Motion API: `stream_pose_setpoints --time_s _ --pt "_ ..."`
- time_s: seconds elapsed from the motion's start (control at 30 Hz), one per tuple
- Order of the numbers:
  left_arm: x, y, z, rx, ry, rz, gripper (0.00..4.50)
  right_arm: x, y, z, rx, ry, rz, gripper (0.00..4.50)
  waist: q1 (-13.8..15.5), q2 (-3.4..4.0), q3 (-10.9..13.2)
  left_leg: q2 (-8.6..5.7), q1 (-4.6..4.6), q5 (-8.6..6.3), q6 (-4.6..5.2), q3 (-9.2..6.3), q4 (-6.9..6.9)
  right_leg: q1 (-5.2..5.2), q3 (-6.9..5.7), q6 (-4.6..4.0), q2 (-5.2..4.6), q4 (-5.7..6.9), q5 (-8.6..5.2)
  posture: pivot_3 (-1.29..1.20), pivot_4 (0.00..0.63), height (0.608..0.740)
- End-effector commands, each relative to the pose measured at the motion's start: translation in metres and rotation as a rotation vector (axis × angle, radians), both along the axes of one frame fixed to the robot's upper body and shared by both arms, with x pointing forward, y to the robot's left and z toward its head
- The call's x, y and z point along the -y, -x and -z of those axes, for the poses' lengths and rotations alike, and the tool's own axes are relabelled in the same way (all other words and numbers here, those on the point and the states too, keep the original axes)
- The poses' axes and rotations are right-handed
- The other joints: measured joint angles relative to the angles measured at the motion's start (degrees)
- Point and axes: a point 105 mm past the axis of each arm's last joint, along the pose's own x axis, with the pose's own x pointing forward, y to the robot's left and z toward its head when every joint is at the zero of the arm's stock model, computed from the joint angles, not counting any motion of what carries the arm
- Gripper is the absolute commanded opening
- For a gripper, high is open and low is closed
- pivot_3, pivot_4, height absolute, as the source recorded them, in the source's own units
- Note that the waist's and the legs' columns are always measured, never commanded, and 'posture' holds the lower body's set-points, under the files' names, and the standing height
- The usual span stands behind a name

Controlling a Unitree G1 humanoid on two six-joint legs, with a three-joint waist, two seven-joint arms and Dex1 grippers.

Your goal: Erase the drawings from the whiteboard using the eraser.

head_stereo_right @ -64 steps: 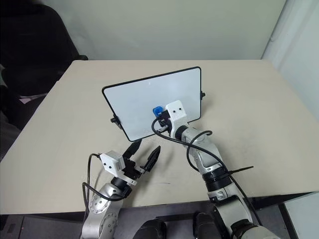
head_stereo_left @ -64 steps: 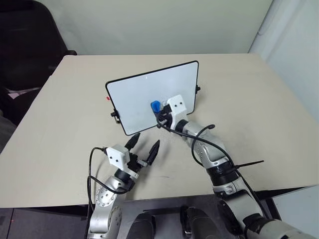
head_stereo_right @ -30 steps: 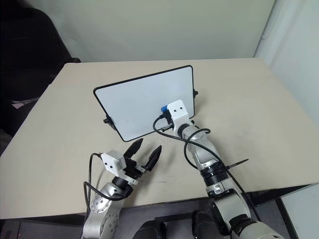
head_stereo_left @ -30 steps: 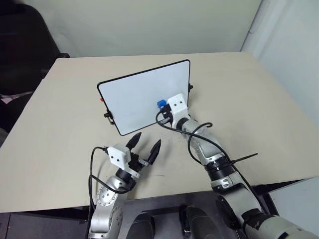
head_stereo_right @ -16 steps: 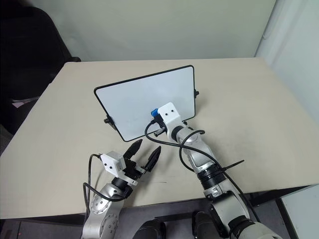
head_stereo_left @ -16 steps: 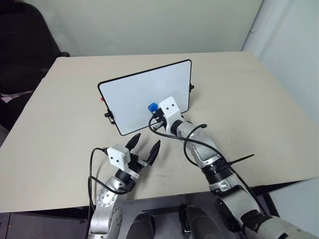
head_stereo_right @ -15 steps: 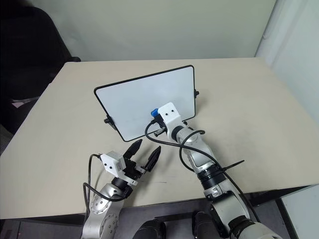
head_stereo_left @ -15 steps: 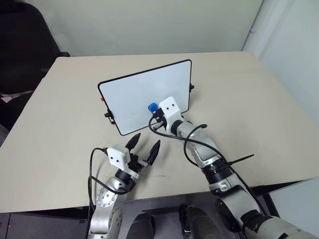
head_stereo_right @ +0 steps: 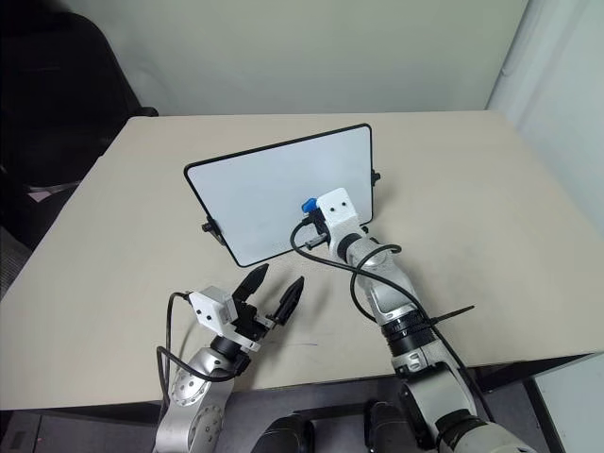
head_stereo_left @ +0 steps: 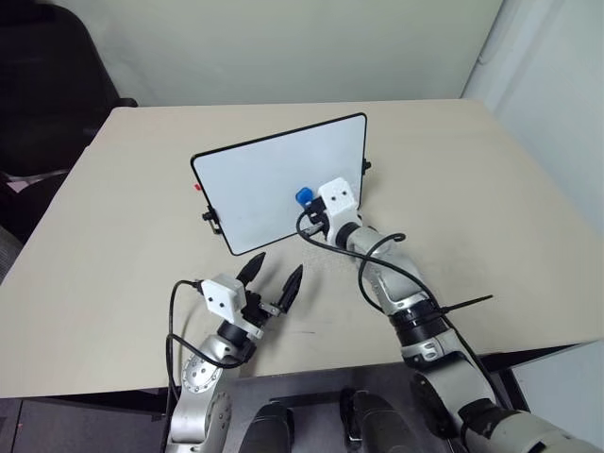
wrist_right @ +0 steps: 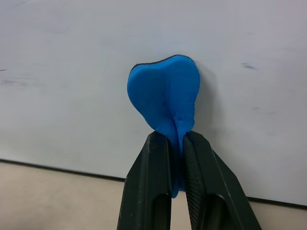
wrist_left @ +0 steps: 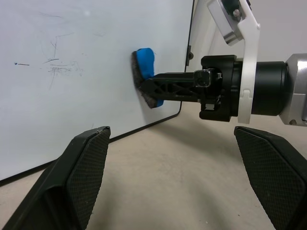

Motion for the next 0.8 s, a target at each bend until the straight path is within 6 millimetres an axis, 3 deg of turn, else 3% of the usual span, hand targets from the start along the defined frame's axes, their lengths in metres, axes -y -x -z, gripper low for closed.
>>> stream_pose_setpoints --time_s 0.03,0.47,0.8 --pt "0.002 0.001 -0.009 0.032 0.013 0.008 4.5 0.014 -0.007 -0.029 0.1 -0.038 0.062 0.14 0.0 0.0 0.0 0.0 0.0 0.0 0.0 -0.01 0.0 0.0 0.0 0.0 0.0 0.0 0.0 0.0 0.15 0.74" --pt "0.004 0.0 -0.007 0.028 0.02 0.015 4.5 0.05 -0.02 -0.033 0.093 -0.053 0.159 0.14 0.2 0.0 0.0 0.0 0.0 0.0 0.0 0.0 -0.02 -0.01 0.0 -0.15 0.0 -0.01 0.09 0.0 0.15 0.74" --pt "0.002 -0.001 -0.006 0.024 0.01 0.013 4.5 0.078 0.031 -0.051 0.087 0.001 0.037 0.14 0.6 0.0 0.0 -0.03 -0.08 -0.1 0.14 0.1 0.01 0.07 -0.01 0.01 -0.04 -0.08 -0.07 0.0 0.15 0.74"
